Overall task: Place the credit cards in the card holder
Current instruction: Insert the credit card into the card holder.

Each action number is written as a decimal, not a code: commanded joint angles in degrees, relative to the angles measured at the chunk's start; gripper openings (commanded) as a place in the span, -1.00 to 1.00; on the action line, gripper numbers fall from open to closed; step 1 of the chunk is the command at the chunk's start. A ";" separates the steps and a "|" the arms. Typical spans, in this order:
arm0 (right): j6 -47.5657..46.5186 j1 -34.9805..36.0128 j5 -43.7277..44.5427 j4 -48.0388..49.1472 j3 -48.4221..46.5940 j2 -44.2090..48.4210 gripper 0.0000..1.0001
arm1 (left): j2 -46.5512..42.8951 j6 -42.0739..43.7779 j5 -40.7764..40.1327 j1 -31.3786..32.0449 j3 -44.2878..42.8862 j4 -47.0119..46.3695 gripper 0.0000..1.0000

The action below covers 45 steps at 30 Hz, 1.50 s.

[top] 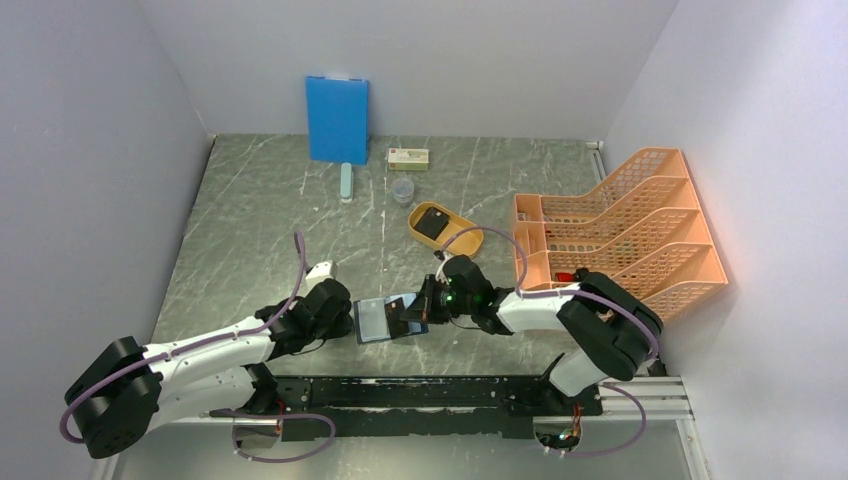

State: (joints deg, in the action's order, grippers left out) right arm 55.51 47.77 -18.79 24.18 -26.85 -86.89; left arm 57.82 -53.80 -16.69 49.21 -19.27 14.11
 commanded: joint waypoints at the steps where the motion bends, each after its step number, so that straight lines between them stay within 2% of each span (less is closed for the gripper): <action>1: -0.15 0.47 -0.57 1.26 -0.99 -1.16 -1.00 | 0.62 0.36 1.03 -0.17 0.04 -0.27 -0.53; 45: 4.44 2.14 3.58 9.35 -0.39 -8.15 -1.00 | 0.77 -0.16 2.53 -0.17 1.19 -1.46 -0.56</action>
State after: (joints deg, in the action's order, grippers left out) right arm 59.61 48.53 -16.64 33.10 -27.31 -93.71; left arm 58.19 -53.82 -16.21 49.21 -19.09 13.04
